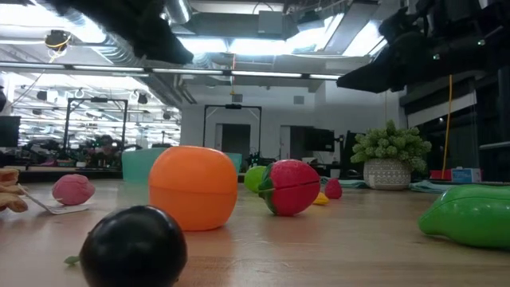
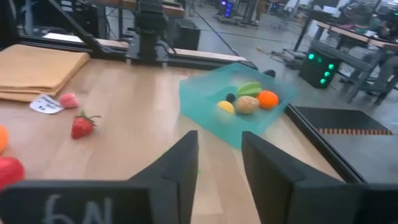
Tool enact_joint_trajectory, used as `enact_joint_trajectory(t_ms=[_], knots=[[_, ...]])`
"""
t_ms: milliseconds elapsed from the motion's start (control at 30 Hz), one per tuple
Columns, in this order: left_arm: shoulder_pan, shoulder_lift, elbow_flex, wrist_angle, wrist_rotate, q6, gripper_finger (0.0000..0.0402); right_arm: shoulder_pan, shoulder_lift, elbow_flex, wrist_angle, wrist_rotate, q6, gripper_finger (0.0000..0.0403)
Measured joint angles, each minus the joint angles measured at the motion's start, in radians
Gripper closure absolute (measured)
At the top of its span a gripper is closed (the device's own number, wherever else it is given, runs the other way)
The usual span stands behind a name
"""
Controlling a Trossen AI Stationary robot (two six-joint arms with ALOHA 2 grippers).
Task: Pick and placing Produce into tupperware
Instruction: Put the red raspberry into the blue bin
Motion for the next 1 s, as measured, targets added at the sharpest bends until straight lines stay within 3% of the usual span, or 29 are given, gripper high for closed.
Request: enact_joint_trajectory(t_ms=[233, 467, 633, 800, 1000], knots=[[-0.237, -0.053, -0.215, 0.28, -0.069, 0.009, 0.0173, 0.053, 0.0, 0.003, -0.003, 0.0, -0.003, 0.0192], [-0.373, -0.019, -0.279, 0.401, -0.09, -0.021, 0.0173, 0.13, 0.0, 0.048, -0.016, 0.0, -0.003, 0.0139], [-0.45, 0.037, -0.283, 0.478, -0.101, -0.021, 0.0173, 0.193, 0.0, 0.106, -0.152, 0.031, -0.052, 0.013], [-0.525, 0.138, -0.283, 0.556, -0.203, -0.024, 0.0173, 0.244, 0.0, 0.138, -0.233, 0.063, -0.051, 0.0134], [-0.581, 0.283, -0.284, 0.684, -0.243, -0.052, 0.0173, 0.26, 0.0, 0.138, -0.359, 0.067, 0.074, 0.0135]])
